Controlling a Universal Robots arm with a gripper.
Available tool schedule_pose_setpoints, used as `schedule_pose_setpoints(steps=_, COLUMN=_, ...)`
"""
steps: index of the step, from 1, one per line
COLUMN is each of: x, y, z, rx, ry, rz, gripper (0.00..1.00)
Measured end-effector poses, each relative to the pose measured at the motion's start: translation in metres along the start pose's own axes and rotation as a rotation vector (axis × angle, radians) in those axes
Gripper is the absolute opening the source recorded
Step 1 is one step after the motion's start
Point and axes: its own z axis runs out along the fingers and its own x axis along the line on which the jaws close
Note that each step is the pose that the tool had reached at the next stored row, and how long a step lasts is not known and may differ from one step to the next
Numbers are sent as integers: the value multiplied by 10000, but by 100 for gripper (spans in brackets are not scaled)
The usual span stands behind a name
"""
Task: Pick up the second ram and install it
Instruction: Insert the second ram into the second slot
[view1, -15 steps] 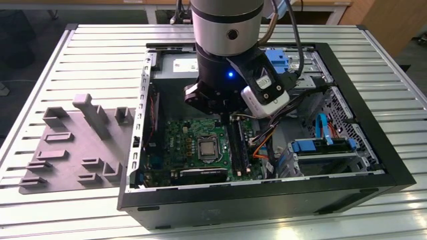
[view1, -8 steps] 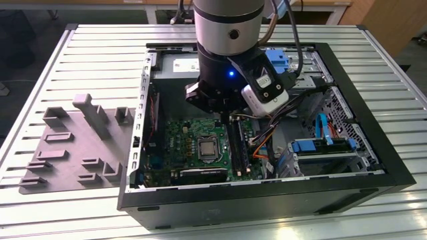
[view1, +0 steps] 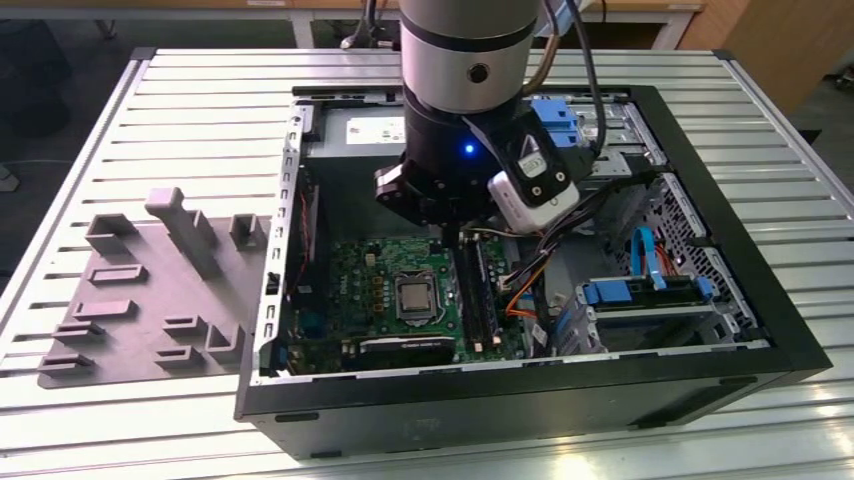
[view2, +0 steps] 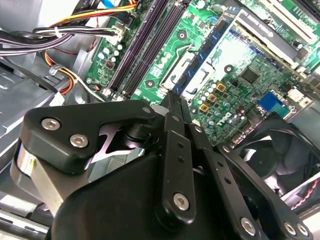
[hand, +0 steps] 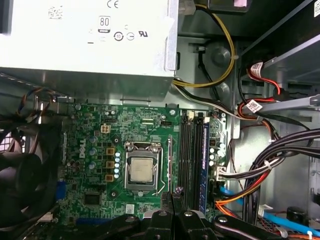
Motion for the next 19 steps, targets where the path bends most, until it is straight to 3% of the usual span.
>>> schedule_pose_setpoints(steps=7, x=-36, y=20, z=36, rx=-4, ry=92, rz=4, gripper=12)
schedule_pose_setpoints(steps=19, x=-54, y=28, z=82, rx=-1, ry=97, rz=3, gripper=12)
